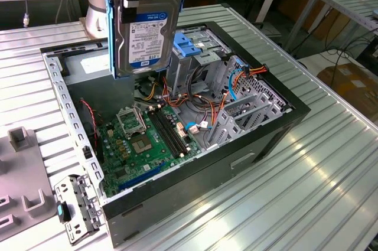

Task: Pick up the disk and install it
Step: 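Insert the disk into the insertion slot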

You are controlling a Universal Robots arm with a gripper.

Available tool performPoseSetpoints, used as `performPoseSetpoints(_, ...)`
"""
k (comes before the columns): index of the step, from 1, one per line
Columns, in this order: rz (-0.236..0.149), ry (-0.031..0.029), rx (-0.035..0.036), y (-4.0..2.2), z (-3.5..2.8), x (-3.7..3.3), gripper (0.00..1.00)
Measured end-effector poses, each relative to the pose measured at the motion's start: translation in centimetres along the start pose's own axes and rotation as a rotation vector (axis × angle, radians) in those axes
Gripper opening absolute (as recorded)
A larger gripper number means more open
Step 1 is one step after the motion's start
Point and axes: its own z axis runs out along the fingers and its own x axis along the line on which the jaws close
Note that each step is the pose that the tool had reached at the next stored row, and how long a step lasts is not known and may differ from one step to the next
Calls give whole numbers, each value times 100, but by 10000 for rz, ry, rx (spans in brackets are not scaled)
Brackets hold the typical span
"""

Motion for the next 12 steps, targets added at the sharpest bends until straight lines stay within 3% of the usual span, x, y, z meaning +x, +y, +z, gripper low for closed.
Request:
performPoseSetpoints(6, 0, 0, 0, -4, 1, 89, 37)
performPoseSetpoints(12, 1, 0, 0, -12, 2, 233, 37)
